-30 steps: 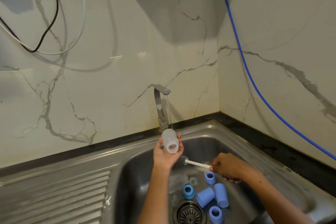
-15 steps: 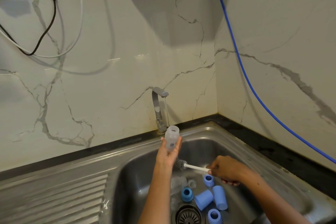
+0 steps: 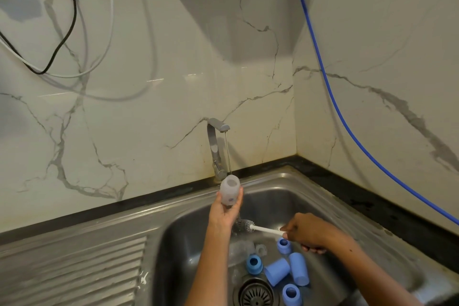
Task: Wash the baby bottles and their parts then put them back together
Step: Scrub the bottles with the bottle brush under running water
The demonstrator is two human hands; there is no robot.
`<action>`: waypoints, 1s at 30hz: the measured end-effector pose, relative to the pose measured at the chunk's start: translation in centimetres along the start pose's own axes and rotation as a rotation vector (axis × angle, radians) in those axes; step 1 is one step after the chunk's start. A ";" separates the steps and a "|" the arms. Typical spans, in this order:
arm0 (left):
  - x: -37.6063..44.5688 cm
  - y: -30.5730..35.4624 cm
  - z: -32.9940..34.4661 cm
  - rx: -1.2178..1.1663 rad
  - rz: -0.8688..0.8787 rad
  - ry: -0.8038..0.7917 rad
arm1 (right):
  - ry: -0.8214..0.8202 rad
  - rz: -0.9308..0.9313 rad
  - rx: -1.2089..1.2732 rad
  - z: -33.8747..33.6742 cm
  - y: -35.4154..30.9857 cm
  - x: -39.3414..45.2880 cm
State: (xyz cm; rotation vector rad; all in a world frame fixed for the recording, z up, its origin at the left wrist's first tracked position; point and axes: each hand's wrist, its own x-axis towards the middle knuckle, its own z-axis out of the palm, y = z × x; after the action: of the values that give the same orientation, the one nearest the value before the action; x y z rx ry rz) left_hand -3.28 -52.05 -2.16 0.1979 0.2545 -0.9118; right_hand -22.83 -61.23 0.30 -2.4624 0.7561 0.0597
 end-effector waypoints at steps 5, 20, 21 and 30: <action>0.1 -0.6 -0.1 0.146 0.035 0.002 | -0.007 0.010 0.020 0.1 0.1 0.1; 0.0 -1.0 0.2 -0.070 -0.071 0.038 | 0.000 0.020 -0.017 0.1 0.2 0.0; -0.1 -1.0 0.3 -0.070 -0.077 0.046 | -0.004 0.022 -0.018 0.2 0.2 0.0; -0.5 -1.0 -0.3 -0.192 -0.098 0.102 | -0.062 0.028 -0.005 0.2 0.2 0.2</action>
State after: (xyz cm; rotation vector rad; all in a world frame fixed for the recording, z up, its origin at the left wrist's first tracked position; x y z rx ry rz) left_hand -4.42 -52.21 -2.38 0.0549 0.4476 -0.9695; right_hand -22.77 -61.38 -0.06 -2.4427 0.7647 0.1473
